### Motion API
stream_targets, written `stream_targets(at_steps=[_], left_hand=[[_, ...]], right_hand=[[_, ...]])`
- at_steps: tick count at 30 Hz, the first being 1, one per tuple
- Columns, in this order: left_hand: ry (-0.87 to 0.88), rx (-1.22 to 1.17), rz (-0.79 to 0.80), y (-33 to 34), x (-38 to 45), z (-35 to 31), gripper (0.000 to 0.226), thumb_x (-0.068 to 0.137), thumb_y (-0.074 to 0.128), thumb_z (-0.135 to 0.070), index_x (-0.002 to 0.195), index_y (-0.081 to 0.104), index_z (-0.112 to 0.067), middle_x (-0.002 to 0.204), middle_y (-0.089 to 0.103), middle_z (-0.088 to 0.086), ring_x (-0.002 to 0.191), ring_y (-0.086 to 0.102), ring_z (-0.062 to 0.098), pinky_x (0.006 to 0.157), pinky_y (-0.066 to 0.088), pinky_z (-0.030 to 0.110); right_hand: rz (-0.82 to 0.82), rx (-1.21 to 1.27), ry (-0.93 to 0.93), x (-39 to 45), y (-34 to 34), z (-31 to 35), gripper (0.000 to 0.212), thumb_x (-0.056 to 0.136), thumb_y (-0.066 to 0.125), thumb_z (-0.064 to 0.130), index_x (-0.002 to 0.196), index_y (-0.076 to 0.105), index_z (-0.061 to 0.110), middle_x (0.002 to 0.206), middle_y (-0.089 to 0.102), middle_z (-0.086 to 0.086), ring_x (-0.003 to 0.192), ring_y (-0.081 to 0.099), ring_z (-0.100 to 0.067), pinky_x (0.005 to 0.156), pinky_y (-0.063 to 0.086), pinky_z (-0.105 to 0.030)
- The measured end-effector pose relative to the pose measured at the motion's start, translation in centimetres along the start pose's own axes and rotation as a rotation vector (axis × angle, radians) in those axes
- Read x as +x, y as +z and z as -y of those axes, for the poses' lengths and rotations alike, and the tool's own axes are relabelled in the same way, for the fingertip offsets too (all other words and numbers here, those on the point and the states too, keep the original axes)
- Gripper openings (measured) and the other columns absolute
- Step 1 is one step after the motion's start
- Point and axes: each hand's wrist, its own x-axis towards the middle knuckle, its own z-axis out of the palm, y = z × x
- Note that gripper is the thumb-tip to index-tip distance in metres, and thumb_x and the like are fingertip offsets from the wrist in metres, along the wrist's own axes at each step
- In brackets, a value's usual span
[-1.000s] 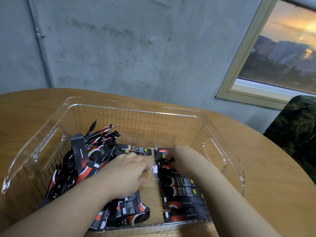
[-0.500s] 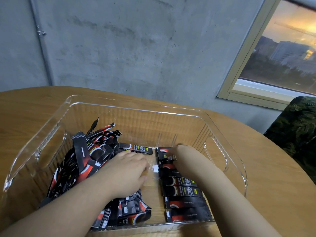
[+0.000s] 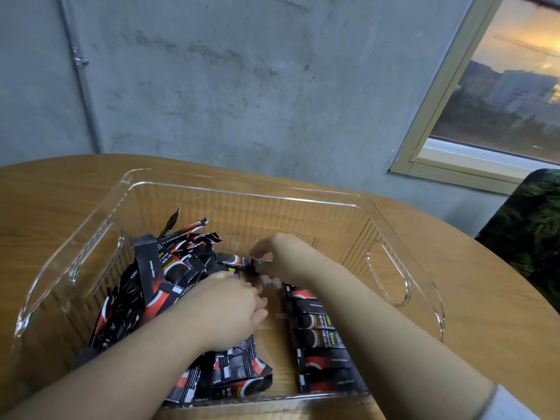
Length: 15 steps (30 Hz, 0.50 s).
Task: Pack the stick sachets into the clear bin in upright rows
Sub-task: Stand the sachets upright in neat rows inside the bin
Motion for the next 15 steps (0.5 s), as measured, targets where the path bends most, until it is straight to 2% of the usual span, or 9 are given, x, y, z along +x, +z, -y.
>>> stream_targets(at_steps=[4, 6, 9, 12, 15], left_hand=[[0.005, 0.024, 0.030, 0.1, -0.2, 0.1, 0.049, 0.104, 0.019, -0.042, 0.149, 0.032, -0.027, 0.159, 0.019, -0.005, 0.145, 0.016, 0.010, 0.118, 0.003, 0.034], [0.003, 0.026, 0.037, 0.0, -0.1, 0.1, 0.050, 0.103, 0.019, -0.042, 0.149, 0.031, -0.026, 0.159, 0.018, -0.004, 0.146, 0.015, 0.010, 0.118, 0.003, 0.034], [-0.002, 0.031, 0.055, 0.0, -0.1, 0.1, 0.050, 0.103, 0.019, -0.042, 0.149, 0.030, -0.026, 0.159, 0.018, -0.004, 0.146, 0.015, 0.011, 0.119, 0.004, 0.034], [-0.003, 0.034, 0.058, -0.1, -0.2, 0.0, 0.049, 0.103, 0.019, -0.041, 0.147, 0.036, -0.025, 0.156, 0.027, -0.002, 0.144, 0.022, 0.013, 0.119, 0.007, 0.036], [-0.004, 0.026, 0.059, -0.3, -0.4, -0.1, 0.049, 0.103, 0.020, -0.040, 0.144, 0.041, -0.024, 0.152, 0.036, -0.003, 0.141, 0.028, 0.014, 0.118, 0.010, 0.037]], right_hand=[[0.003, -0.171, -0.001, 2.1, 1.0, 1.0, 0.025, 0.086, 0.065, 0.025, 0.107, 0.068, 0.013, 0.099, 0.067, -0.009, 0.084, 0.061, -0.028, 0.067, 0.045, -0.030], [-0.018, -0.230, -0.013, 2.2, 1.4, 1.2, 0.022, 0.087, 0.061, 0.022, 0.105, 0.068, 0.012, 0.097, 0.067, -0.010, 0.085, 0.061, -0.030, 0.064, 0.042, -0.030], [-0.108, -0.230, -0.032, 1.7, 0.9, 1.4, 0.018, 0.087, 0.056, 0.019, 0.096, 0.069, 0.010, 0.086, 0.064, -0.010, 0.074, 0.054, -0.030, 0.060, 0.038, -0.028], [-0.184, -0.152, 0.007, 0.6, -0.8, 1.0, 0.013, 0.086, 0.057, 0.019, 0.086, 0.070, 0.014, 0.071, 0.059, -0.006, 0.067, 0.054, -0.028, 0.056, 0.039, -0.027], [-0.154, -0.147, 0.109, -1.2, -2.3, -0.5, 0.014, 0.086, 0.058, 0.013, 0.076, 0.066, 0.008, 0.062, 0.053, -0.005, 0.062, 0.053, -0.026, 0.053, 0.038, -0.025]])
